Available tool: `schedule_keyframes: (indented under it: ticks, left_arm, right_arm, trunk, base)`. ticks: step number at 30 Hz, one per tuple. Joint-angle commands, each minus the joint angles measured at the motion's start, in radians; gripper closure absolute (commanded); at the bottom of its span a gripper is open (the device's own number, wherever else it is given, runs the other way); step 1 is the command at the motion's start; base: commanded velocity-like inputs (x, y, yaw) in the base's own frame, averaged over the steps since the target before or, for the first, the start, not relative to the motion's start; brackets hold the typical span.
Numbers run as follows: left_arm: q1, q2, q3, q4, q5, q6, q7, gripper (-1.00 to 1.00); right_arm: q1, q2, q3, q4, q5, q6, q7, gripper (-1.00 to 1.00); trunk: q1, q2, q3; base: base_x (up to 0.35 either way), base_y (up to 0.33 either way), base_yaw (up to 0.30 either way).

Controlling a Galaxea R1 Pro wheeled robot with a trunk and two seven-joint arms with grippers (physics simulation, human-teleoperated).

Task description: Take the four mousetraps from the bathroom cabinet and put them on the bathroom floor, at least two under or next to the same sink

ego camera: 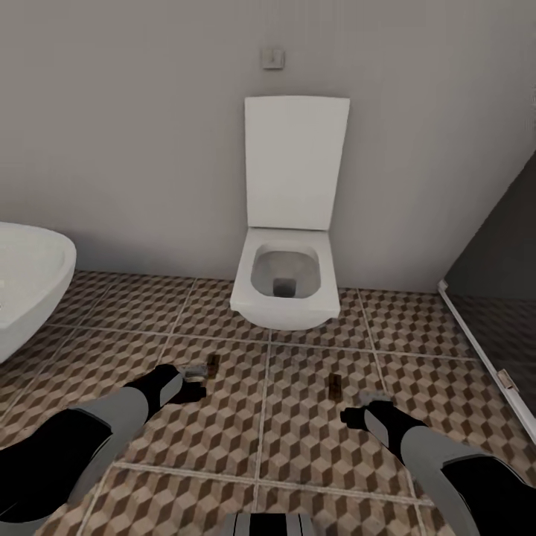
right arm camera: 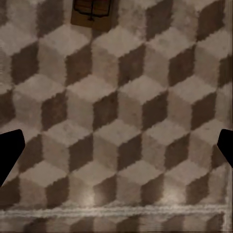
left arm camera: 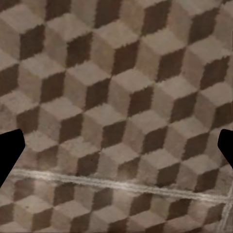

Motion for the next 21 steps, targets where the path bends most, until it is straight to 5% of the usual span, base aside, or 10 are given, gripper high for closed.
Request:
schedule_keyframes:
  ticks: [1,12,21]
  left_arm:
    - [0.000,0.000,-0.005,-0.001,0.011,0.004,0.004,-1.00]
    - [0.000,0.046,-0.005,0.036,0.013,0.012,0.004,-1.00]
    - [0.000,0.057,-0.002,0.049,0.013,0.013,0.004,-1.00]
  right_arm:
    - [0.000,0.000,0.008,-0.003,-0.010,0.007,-0.004,-1.00]
    - [0.003,-0.002,0.008,-0.002,-0.010,0.030,-0.009,-1.00]
    - [0.008,-0.001,0.009,-0.002,-0.009,0.033,-0.010,-1.00]
  trunk:
    - [-0.001,0.000,0.003]
    - [-0.006,0.003,0.046]
    - [-0.010,0.005,0.081]
  base:
    - [0.000,0.000,0.000]
    - [0.000,0.000,0.000]
    - [0.000,0.000,0.000]
